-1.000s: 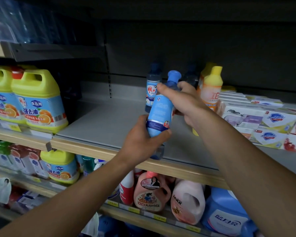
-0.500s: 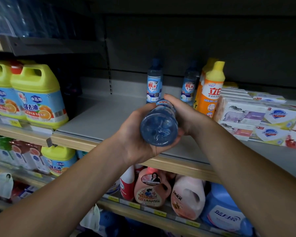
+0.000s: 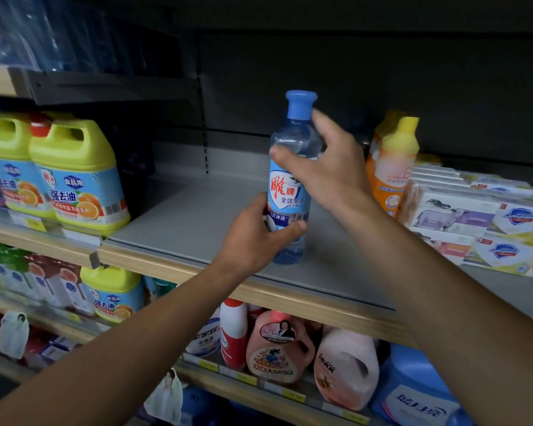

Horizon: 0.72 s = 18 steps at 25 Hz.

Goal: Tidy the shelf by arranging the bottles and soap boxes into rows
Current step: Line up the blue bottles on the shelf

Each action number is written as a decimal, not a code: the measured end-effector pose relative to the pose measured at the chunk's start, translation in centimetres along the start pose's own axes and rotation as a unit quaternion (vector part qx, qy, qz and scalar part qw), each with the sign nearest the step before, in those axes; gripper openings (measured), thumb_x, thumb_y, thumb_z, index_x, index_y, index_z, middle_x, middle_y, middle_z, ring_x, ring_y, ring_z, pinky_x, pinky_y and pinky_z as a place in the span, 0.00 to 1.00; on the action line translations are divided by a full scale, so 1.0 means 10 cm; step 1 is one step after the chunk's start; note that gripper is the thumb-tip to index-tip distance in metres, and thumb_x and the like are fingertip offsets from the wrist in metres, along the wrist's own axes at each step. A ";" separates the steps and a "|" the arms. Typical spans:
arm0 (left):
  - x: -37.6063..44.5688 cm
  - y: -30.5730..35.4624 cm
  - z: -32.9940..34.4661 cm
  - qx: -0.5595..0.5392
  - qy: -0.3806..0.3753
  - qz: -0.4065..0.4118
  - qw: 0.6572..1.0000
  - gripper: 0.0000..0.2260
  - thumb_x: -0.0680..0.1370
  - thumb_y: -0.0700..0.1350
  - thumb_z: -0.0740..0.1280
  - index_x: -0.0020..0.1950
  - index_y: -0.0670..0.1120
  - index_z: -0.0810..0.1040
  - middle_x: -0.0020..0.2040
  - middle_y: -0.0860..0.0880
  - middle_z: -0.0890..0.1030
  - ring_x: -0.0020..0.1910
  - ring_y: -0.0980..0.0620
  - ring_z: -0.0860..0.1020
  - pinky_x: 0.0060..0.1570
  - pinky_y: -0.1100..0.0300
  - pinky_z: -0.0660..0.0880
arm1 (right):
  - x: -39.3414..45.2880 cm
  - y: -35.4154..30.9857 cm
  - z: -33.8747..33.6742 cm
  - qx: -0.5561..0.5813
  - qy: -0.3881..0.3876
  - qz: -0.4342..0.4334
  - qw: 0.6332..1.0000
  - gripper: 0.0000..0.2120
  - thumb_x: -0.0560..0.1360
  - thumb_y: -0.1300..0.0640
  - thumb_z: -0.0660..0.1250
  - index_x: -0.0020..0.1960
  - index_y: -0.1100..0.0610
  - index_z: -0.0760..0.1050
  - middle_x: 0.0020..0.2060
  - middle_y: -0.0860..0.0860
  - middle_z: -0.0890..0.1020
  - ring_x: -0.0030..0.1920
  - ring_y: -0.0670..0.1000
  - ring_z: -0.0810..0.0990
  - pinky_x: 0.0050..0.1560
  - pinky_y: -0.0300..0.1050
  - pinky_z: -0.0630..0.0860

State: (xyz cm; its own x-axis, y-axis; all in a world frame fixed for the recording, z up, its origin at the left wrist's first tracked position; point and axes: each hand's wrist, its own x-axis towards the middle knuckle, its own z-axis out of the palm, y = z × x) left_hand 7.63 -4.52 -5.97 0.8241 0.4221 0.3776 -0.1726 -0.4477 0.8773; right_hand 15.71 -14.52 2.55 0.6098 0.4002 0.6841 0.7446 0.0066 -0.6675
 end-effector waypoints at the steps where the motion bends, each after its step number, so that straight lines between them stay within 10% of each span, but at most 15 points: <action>1: 0.03 -0.06 0.01 0.002 0.012 0.010 1.000 0.20 0.71 0.49 0.75 0.61 0.48 0.75 0.52 0.52 0.83 0.49 0.55 0.82 0.52 0.49 0.81 | 0.00 0.01 0.04 -0.013 0.008 -0.005 1.000 0.21 0.66 0.45 0.74 0.57 0.44 0.75 0.42 0.38 0.82 0.44 0.37 0.82 0.43 0.37 0.81; 14: 0.39 -0.72 -0.09 0.052 0.012 0.013 0.998 0.21 0.72 0.47 0.75 0.62 0.51 0.73 0.52 0.59 0.81 0.49 0.65 0.79 0.50 0.68 0.75 | 0.01 0.87 0.10 -0.105 -0.097 0.105 0.984 0.28 0.77 0.40 0.60 0.75 0.44 0.61 0.71 0.46 0.70 0.64 0.47 0.75 0.65 0.50 0.72; 18: 0.70 -0.79 -0.08 0.104 0.042 0.011 0.994 0.19 0.71 0.47 0.75 0.58 0.55 0.73 0.52 0.55 0.78 0.48 0.63 0.77 0.50 0.71 0.72 | -0.23 1.44 -0.02 -0.359 -0.245 0.171 0.884 0.30 0.79 0.38 0.57 0.77 0.49 0.59 0.75 0.51 0.64 0.73 0.54 0.65 0.70 0.49 0.63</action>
State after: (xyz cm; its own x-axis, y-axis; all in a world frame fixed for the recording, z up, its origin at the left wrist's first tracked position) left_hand 14.36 2.60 -10.07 0.7720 0.4712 0.4266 -0.0670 -0.6071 0.7918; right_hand 25.06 -15.52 -8.58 0.7732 0.6158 0.1512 0.6266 -0.7055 -0.3311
